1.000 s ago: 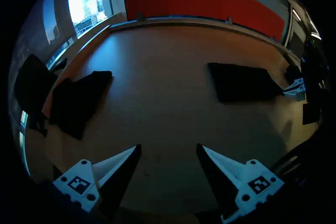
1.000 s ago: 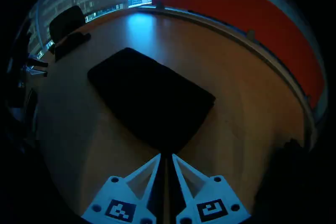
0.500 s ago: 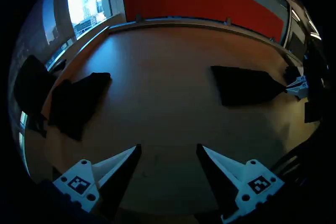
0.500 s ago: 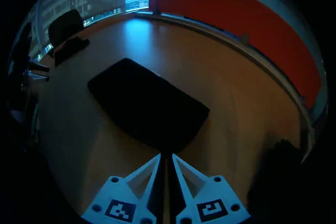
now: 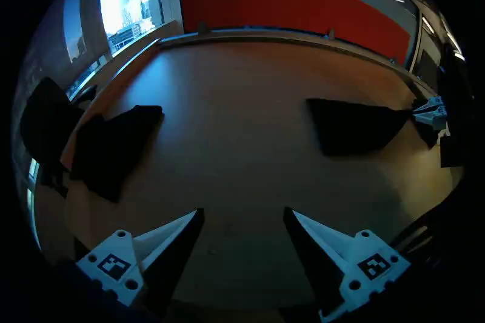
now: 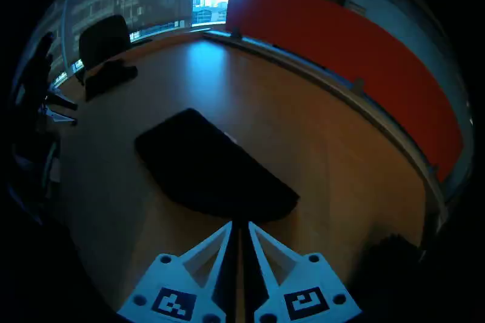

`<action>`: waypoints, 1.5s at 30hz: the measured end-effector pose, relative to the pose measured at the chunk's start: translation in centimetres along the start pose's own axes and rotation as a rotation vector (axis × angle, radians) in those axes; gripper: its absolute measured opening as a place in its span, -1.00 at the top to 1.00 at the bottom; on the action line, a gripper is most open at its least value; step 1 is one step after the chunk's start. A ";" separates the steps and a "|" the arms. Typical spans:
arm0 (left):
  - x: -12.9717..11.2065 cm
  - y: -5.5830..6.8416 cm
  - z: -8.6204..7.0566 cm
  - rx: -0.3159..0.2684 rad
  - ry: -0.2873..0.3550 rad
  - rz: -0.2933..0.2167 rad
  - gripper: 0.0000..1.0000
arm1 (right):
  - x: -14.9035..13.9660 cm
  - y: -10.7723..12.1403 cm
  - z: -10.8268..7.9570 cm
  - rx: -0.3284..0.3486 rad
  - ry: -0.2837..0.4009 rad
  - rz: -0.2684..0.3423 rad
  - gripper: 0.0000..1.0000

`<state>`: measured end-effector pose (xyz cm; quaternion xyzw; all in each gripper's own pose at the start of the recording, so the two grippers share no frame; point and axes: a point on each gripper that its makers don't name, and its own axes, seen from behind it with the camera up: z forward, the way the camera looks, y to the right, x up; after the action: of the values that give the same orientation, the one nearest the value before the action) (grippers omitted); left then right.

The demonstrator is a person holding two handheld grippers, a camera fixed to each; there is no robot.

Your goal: Fold towel

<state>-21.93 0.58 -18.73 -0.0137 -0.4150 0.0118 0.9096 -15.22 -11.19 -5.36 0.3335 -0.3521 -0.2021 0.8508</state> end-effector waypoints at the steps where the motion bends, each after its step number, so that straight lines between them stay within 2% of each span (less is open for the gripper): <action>1: 0.0 0.0 0.0 0.000 0.001 -0.001 -0.94 | 0.5 0.0 -0.1 -0.002 0.005 -0.007 0.93; 11: 0.1 -0.2 0.0 0.000 0.004 -0.006 -0.94 | 4.1 0.2 -0.3 -0.001 0.036 -0.079 0.93; 23: -0.2 0.0 -0.4 -0.012 0.004 -0.018 -0.95 | 6.6 -1.1 1.4 0.055 0.029 -0.165 0.93; 32: -0.4 0.4 -0.8 -0.021 0.002 -0.035 -0.94 | 9.5 -4.1 4.2 0.132 0.042 -0.224 0.93; 45: -0.1 0.0 -1.9 -0.011 0.027 -0.086 -0.95 | 12.4 -10.6 8.6 0.264 0.042 -0.313 0.93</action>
<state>-20.51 0.54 -20.02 -0.0011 -0.4028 -0.0296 0.9148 -14.36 -29.39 -2.57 0.4969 -0.3014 -0.2770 0.7652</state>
